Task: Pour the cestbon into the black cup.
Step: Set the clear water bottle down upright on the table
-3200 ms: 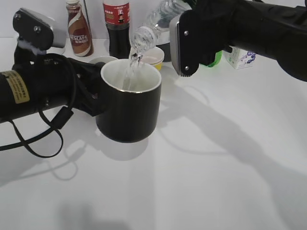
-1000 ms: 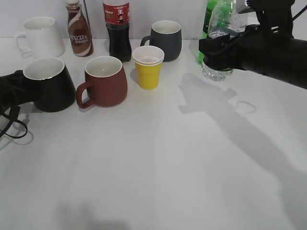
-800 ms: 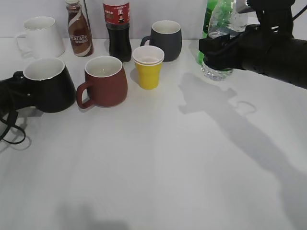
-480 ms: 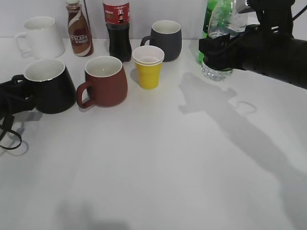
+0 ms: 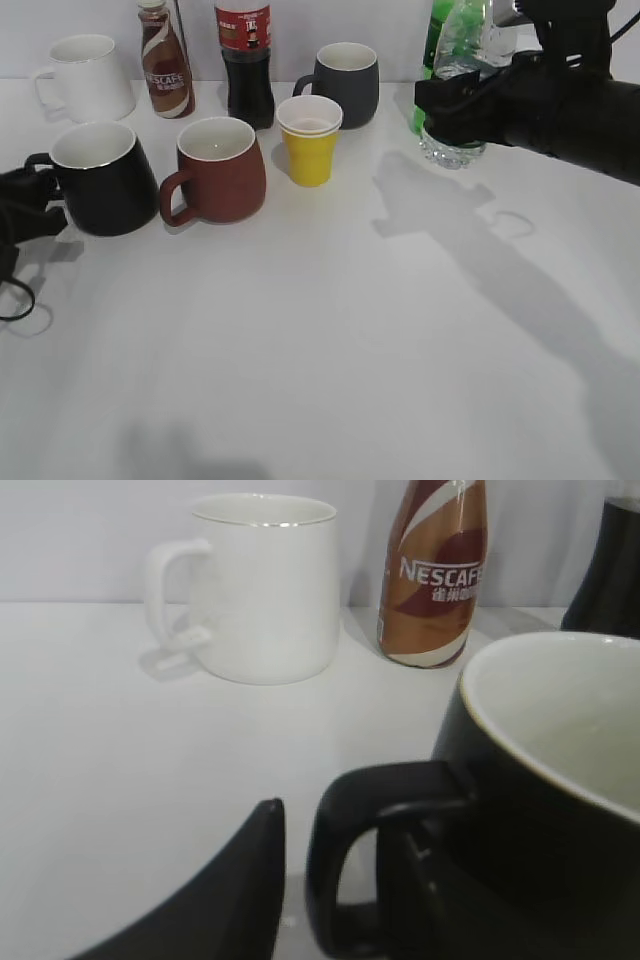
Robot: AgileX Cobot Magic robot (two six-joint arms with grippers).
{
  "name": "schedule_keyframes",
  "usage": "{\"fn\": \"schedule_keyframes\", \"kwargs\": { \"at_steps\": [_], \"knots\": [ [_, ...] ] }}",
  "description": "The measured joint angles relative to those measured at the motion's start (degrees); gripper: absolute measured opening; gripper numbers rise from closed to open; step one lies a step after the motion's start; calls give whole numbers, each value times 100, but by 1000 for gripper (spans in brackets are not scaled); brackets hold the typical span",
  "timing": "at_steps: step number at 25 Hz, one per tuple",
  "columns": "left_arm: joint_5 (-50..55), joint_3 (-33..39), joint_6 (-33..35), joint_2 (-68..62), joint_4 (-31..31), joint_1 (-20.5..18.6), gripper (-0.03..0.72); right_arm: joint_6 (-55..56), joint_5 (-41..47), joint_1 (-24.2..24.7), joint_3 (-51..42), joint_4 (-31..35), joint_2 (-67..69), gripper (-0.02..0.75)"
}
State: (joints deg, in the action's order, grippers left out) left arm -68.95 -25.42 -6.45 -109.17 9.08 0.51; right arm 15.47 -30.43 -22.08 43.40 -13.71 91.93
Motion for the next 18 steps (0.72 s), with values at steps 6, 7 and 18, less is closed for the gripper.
{"fn": "schedule_keyframes", "kwargs": {
  "at_steps": [6,7,18],
  "knots": [
    [-12,339,0,53,13,0,246,6,0,0,0,20,0,452],
    [-12,396,0,64,13,0,246,6,0,0,0,67,0,452],
    [-23,978,0,862,13,0,247,-287,-684,0,-65,281,998,452]
  ]
}}
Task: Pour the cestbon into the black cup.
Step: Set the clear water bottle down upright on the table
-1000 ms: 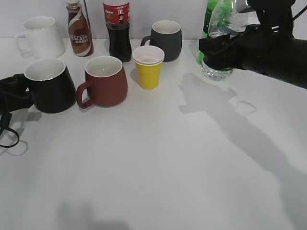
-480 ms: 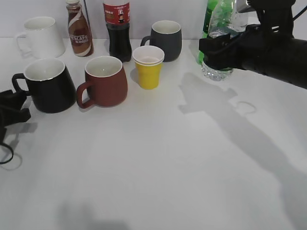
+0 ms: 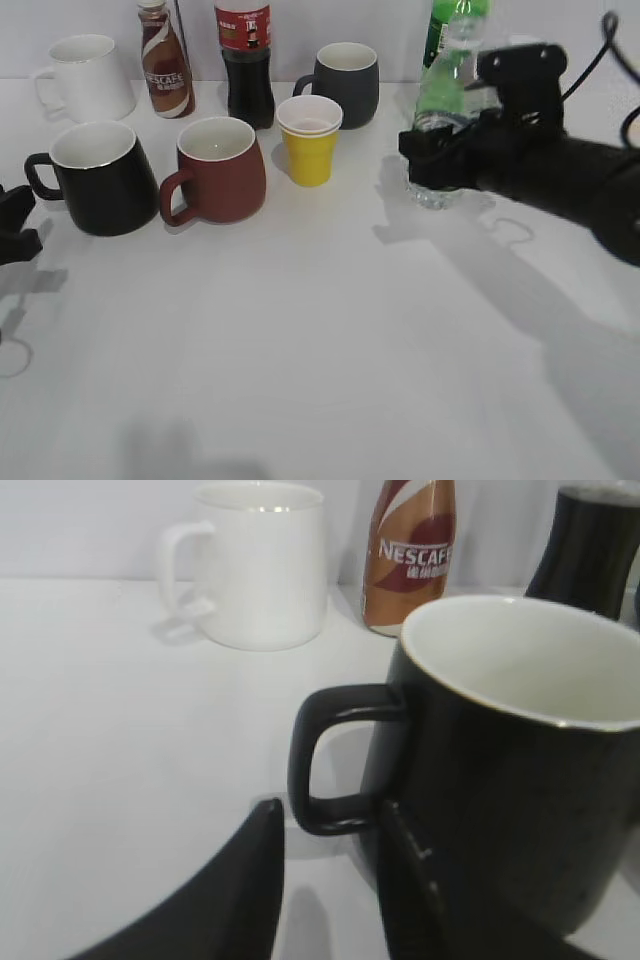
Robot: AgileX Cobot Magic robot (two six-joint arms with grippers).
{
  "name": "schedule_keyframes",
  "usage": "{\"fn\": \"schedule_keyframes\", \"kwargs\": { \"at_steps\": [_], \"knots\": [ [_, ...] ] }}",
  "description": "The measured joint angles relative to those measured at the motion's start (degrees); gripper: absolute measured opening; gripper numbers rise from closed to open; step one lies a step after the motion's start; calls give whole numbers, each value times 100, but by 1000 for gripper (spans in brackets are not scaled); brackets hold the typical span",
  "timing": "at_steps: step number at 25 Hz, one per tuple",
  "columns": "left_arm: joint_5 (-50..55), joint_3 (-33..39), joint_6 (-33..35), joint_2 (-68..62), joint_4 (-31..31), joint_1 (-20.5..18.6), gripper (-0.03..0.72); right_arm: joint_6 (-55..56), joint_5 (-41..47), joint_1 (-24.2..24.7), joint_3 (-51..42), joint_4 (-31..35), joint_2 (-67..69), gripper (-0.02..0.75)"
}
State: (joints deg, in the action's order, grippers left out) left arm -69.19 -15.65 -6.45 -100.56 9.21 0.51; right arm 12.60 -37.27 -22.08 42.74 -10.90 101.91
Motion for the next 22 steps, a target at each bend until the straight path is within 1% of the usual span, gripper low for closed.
{"fn": "schedule_keyframes", "kwargs": {
  "at_steps": [3,6,10,11,13,15,18,22],
  "knots": [
    [6,170,0,219,0,0,247,-147,-401,0,1,184,415,452],
    [6,210,0,365,-6,0,247,-567,-610,0,-7,308,776,452],
    [-1,207,0,540,-6,0,247,-857,-1347,0,-156,370,984,461],
    [-1,212,0,587,-6,0,247,-884,-1526,0,-238,376,997,491],
    [-6,212,0,677,1,0,247,-898,-1865,0,-378,376,1012,587],
    [-6,212,0,769,5,0,247,-931,-2187,0,-441,427,998,650],
    [-1,212,0,982,7,0,247,-1084,-2337,0,-461,604,859,678],
    [283,212,0,1565,30,0,247,-1199,-2185,0,-461,648,259,682]
  ]
}}
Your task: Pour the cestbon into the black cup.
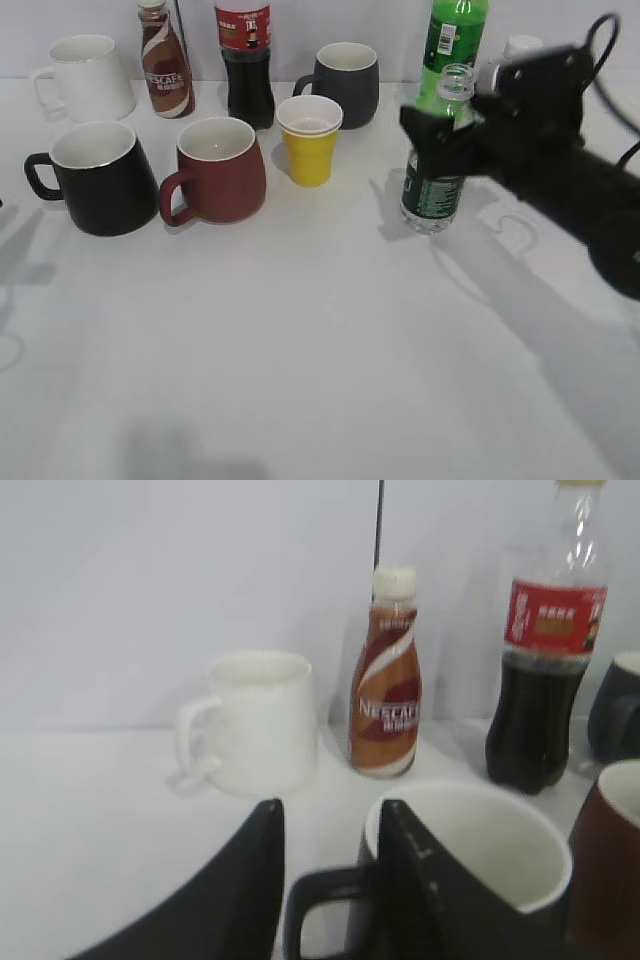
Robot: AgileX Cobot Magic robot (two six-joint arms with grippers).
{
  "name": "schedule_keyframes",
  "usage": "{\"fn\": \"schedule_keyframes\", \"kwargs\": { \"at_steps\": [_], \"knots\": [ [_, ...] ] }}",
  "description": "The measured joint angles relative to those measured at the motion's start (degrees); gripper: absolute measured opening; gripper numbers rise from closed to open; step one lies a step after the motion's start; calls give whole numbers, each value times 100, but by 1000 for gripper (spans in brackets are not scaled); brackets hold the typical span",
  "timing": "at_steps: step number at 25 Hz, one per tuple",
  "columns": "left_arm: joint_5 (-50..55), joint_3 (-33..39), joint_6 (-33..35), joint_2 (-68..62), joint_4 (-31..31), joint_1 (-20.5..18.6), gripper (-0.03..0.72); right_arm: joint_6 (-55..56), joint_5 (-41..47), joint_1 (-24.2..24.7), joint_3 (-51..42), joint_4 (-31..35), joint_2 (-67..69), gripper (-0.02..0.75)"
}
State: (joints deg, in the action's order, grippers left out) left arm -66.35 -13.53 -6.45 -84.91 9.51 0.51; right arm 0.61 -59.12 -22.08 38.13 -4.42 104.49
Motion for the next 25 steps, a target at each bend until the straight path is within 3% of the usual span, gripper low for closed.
{"fn": "schedule_keyframes", "kwargs": {
  "at_steps": [3,7,11,16,20,25],
  "knots": [
    [920,-21,-77,810,95,25,247,-7,834,0,-1,-50,-891,682],
    [3418,-361,-674,2381,536,44,255,39,2581,0,-6,-437,-2360,682],
    [6026,-956,-984,4212,758,273,363,523,4175,-20,-6,-1034,-3825,682],
    [8450,-1694,-1045,5773,546,753,552,812,6470,-409,-6,-1064,-5589,682],
    [10160,-1880,-948,6668,70,1041,584,817,8830,-648,-6,-606,-6767,680],
    [11924,-1880,-289,7499,-479,1112,588,752,11400,-663,-7,-324,-8099,669]
  ]
}}
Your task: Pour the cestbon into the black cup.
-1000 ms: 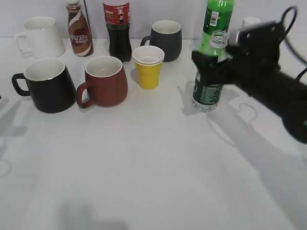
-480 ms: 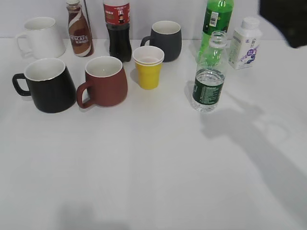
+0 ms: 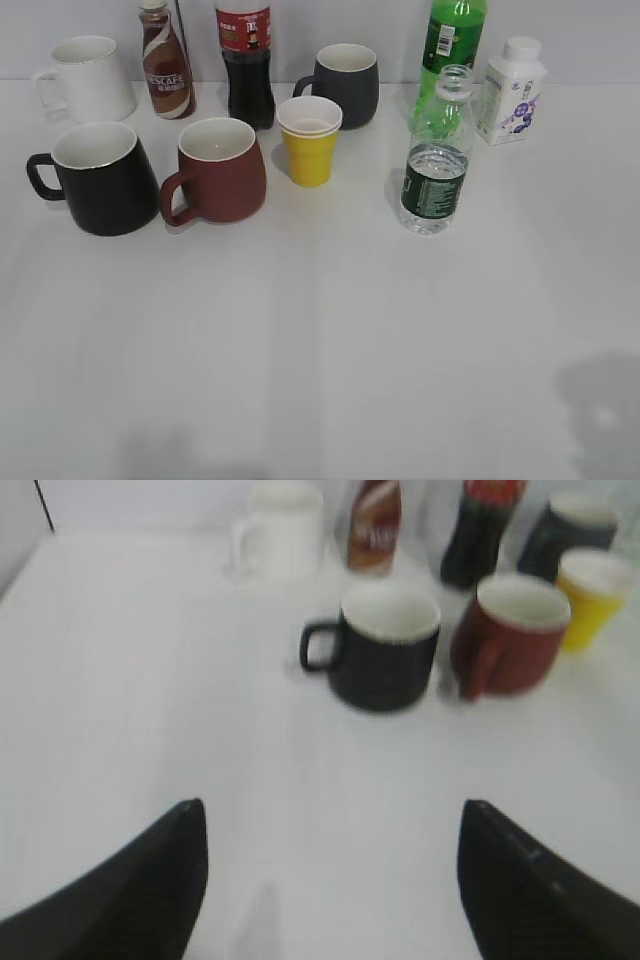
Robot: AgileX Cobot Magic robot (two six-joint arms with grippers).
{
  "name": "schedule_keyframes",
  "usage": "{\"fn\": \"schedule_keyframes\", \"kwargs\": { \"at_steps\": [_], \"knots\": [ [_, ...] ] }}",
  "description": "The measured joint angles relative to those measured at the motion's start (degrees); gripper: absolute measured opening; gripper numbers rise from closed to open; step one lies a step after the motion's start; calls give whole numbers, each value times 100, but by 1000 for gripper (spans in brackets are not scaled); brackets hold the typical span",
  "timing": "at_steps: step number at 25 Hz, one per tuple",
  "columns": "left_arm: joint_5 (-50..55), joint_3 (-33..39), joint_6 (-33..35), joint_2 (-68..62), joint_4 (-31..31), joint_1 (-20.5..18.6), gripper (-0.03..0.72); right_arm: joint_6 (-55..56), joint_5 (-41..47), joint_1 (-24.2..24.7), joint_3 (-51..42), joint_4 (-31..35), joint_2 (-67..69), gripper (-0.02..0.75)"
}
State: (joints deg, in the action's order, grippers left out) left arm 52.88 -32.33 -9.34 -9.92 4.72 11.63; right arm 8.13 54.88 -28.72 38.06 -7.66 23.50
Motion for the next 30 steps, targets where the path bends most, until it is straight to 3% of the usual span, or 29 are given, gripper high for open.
{"fn": "schedule_keyframes", "kwargs": {
  "at_steps": [2,6,10,14,24,27,30],
  "knots": [
    [472,0,185,247,-41,0,588,-2,719,0,-5,28,-486,664],
    [1119,6,310,611,-82,0,588,-28,1300,0,-219,22,-1381,649],
    [998,119,329,692,-90,0,588,-89,1288,0,-659,35,-1909,629],
    [857,205,370,685,-112,0,588,-155,653,0,-885,40,-2006,608],
    [840,216,391,681,-118,0,576,-220,496,0,-916,46,-2000,565],
    [840,216,391,681,-123,-114,557,-220,479,359,-916,59,-2000,558],
    [840,216,391,692,-128,-534,534,-220,479,1317,-916,59,-2077,555]
  ]
}}
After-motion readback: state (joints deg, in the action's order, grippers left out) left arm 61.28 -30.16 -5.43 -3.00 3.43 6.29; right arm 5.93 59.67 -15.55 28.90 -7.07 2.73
